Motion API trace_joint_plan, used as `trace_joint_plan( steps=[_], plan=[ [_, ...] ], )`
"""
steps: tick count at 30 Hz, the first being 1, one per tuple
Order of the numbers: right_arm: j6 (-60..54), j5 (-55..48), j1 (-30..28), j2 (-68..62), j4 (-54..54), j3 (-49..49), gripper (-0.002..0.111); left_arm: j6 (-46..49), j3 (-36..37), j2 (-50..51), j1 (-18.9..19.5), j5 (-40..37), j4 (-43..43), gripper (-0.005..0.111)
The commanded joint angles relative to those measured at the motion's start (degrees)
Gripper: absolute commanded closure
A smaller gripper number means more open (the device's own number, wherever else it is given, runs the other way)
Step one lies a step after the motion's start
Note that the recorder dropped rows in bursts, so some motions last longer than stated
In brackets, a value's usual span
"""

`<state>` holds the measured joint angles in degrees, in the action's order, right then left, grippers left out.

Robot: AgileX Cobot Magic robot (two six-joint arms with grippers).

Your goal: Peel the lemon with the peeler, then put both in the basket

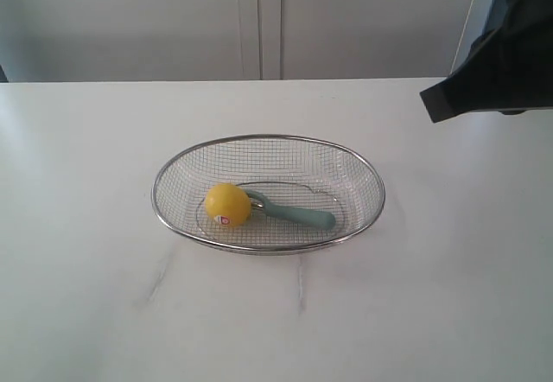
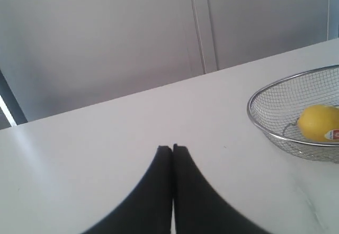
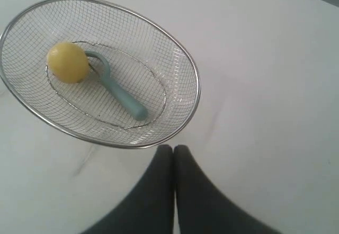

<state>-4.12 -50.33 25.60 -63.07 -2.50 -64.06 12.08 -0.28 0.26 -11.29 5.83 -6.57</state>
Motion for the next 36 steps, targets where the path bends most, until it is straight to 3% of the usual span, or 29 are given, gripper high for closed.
trace_joint_plan(
  steps=[1, 4, 10, 28, 36],
  plan=[
    [-0.02, 0.77, 0.03, 0.33, -0.23, 0.24, 0.108, -1.16, 0.28, -0.26, -0.05, -6.14, -1.24, 0.107],
    [-0.02, 0.77, 0.03, 0.33, -0.23, 0.24, 0.108, -2.38, 0.28, -0.26, -0.05, -13.38, -1.57, 0.107],
    [-0.02, 0.77, 0.03, 0.33, -0.23, 0.24, 0.108, -2.84, 0.28, -0.26, -0.05, -17.54, -1.57, 0.107],
    [-0.02, 0.77, 0.03, 0.33, -0.23, 0.24, 0.108, -2.14, 0.28, -0.26, -0.05, -16.48, 2.12, 0.107],
    [-0.02, 0.77, 0.03, 0.33, -0.23, 0.24, 0.108, -4.81, 0.28, -0.26, -2.13, -16.25, 3.51, 0.107]
  ],
)
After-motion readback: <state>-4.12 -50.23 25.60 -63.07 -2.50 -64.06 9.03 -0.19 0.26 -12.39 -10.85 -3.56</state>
